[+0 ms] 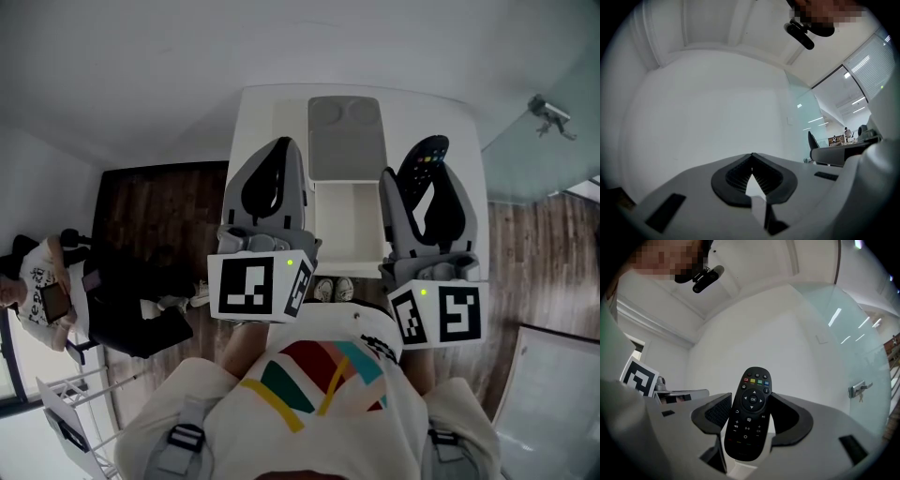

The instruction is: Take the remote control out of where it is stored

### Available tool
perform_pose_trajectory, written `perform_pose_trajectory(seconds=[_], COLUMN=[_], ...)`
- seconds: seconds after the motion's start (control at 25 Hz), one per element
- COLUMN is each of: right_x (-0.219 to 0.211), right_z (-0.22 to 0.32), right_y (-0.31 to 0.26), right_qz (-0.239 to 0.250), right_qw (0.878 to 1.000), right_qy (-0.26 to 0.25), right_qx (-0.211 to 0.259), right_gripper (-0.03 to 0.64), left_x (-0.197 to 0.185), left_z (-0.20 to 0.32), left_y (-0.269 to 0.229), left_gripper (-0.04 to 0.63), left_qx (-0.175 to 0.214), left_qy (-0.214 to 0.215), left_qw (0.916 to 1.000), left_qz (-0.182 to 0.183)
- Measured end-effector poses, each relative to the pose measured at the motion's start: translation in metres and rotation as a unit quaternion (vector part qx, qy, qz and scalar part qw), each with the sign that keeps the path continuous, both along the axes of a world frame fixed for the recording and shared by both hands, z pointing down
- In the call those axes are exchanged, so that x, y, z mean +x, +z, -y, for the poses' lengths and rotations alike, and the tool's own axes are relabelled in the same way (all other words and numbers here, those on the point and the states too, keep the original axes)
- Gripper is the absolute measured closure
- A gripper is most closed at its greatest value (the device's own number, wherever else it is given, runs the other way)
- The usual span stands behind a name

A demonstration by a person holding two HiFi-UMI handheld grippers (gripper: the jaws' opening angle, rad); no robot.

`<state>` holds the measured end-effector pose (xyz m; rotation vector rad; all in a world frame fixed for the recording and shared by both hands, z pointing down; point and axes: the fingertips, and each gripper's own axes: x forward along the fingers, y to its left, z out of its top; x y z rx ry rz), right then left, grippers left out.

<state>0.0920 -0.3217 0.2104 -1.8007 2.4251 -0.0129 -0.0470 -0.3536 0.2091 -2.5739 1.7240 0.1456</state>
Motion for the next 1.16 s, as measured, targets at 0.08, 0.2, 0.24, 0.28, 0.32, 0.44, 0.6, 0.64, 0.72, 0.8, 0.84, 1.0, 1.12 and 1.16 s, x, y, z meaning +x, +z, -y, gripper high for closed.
perform_pose_trajectory(seconds=[0.08,0.2,0.24,0.28,0.32,0.44,0.6,0.64,0.72,0.8,0.84,1.0,1.12,1.16], right_x=[0.001,0.001,0.001,0.001,0.002,0.002,0.002,0.002,0.001,0.001,0.001,0.006,0.011,0.013], right_z=[0.0,0.0,0.0,0.0,0.0,-0.001,0.0,0.0,0.0,0.0,0.0,-0.002,-0.002,-0.002], right_y=[0.0,0.001,0.002,0.002,0.002,0.002,0.003,0.003,0.002,0.002,0.001,0.002,0.003,0.003], right_qz=[0.0,0.0,0.0,-0.001,-0.002,-0.003,-0.003,-0.002,-0.002,-0.002,-0.002,-0.001,0.002,0.004], right_qw=[1.0,1.0,1.0,1.0,1.0,1.0,1.0,1.0,1.0,1.0,1.0,1.0,1.0,1.0], right_qy=[0.001,0.001,0.001,0.002,0.002,0.002,0.001,0.001,0.0,0.0,0.001,0.001,0.001,0.001], right_qx=[-0.002,-0.005,-0.006,-0.006,-0.007,-0.007,-0.008,-0.008,-0.008,-0.008,-0.007,-0.006,-0.006,-0.006], right_gripper=[0.353,0.353,0.353,0.353,0.353,0.353,0.353,0.353,0.353,0.353,0.353,0.353,0.353,0.353], left_x=[-0.001,0.0,0.001,0.002,0.003,0.004,0.005,0.005,0.004,0.003,0.003,0.007,0.013,0.015], left_z=[-0.001,-0.002,-0.002,-0.002,-0.003,-0.005,-0.004,-0.004,-0.004,-0.004,-0.004,-0.006,-0.006,-0.006], left_y=[-0.001,-0.002,-0.002,-0.003,-0.003,-0.003,-0.003,-0.003,-0.004,-0.005,-0.005,-0.005,-0.004,-0.003], left_gripper=[0.589,0.589,0.589,0.589,0.589,0.589,0.589,0.589,0.589,0.589,0.589,0.589,0.589,0.589], left_qx=[0.003,0.008,0.009,0.011,0.013,0.017,0.017,0.017,0.017,0.018,0.018,0.019,0.018,0.018], left_qy=[-0.001,-0.002,-0.001,0.0,0.001,0.003,0.004,0.004,0.003,0.003,0.003,0.003,0.005,0.005], left_qw=[1.0,0.9999,0.9998,0.9998,0.9997,0.9996,0.9995,0.9995,0.9995,0.9995,0.9995,0.9996,0.9995,0.9995], left_qz=[0.002,0.012,0.015,0.018,0.02,0.023,0.025,0.026,0.026,0.025,0.024,0.023,0.025,0.025])
